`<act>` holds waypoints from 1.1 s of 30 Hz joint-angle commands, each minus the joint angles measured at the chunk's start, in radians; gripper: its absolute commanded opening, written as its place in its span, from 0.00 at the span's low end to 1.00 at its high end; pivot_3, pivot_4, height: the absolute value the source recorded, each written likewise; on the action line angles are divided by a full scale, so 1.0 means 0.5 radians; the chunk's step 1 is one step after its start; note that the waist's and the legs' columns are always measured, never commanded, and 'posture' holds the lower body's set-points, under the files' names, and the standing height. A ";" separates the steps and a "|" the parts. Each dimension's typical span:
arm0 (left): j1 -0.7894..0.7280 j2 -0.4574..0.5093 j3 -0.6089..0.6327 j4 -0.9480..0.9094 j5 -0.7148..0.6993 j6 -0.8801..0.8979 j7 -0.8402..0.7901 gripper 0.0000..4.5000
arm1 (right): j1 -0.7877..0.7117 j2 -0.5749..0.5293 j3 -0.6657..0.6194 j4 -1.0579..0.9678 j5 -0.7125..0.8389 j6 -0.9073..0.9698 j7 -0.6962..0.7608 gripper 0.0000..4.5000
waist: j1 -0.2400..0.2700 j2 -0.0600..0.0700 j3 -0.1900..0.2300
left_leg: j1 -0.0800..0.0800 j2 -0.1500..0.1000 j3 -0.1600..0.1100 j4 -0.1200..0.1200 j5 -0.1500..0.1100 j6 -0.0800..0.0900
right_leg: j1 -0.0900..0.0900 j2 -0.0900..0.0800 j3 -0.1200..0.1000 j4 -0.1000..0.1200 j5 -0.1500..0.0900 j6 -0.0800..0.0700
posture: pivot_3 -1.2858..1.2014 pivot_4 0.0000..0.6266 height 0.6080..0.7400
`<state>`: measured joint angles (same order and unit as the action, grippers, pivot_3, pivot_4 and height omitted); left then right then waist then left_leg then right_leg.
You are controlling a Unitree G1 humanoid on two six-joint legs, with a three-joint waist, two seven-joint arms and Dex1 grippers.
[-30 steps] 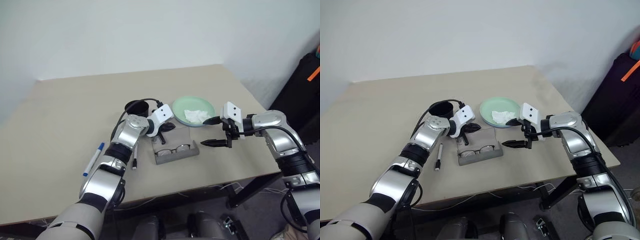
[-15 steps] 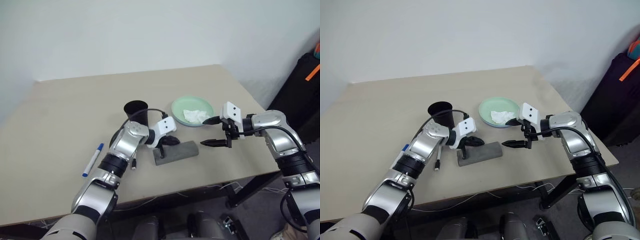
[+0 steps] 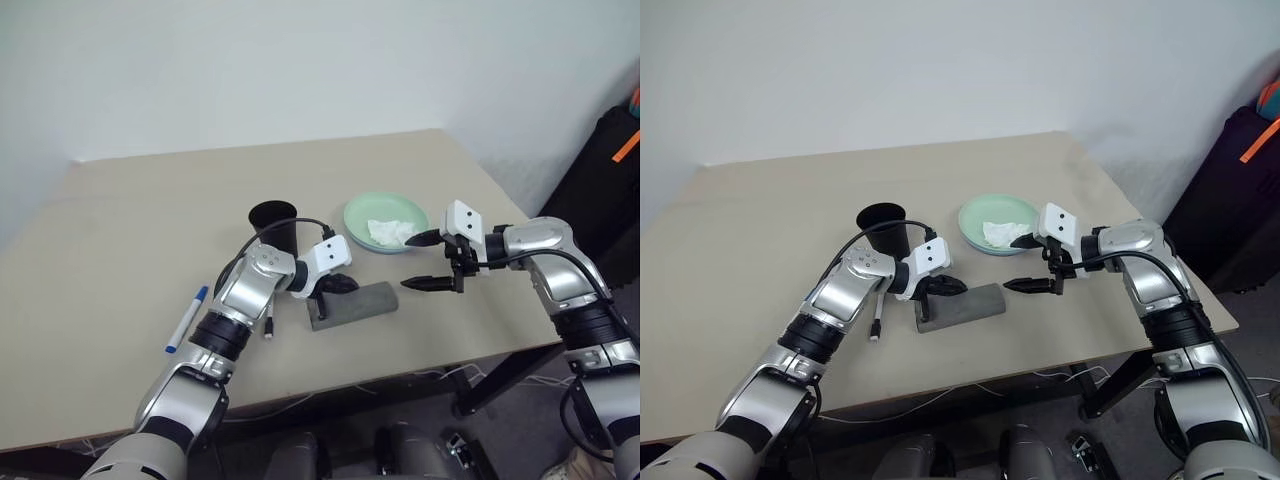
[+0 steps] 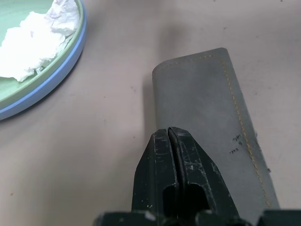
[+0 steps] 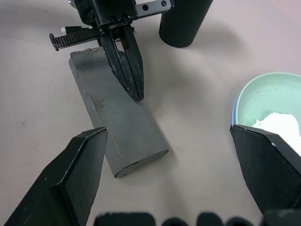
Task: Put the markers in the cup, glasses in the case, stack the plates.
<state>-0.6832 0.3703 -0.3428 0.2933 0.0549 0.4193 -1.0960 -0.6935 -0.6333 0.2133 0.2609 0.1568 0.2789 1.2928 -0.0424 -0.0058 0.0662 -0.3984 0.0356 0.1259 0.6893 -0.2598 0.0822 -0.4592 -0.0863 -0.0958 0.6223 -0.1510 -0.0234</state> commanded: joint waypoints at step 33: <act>0.658 0.961 0.768 -0.880 -0.477 0.733 0.352 0.36 | -0.046 0.026 0.012 -0.021 0.008 -0.021 0.050 1.00 | 0.017 0.001 0.001 | 0.001 0.002 0.002 -0.002 0.000 -0.001 | -0.002 -0.001 0.002 -0.002 -0.003 -0.005 | 0.52 0.00 0.99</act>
<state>-0.3441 0.8329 0.0019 -0.1476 -0.1726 0.8044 -0.9263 -0.6916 -0.6189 0.2284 0.2592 0.1562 0.2789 1.3134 -0.0340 -0.0055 0.0666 -0.3982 0.0365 0.1270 0.6885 -0.2600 0.0815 -0.4609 -0.0869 -0.0949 0.6214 -0.1525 -0.0258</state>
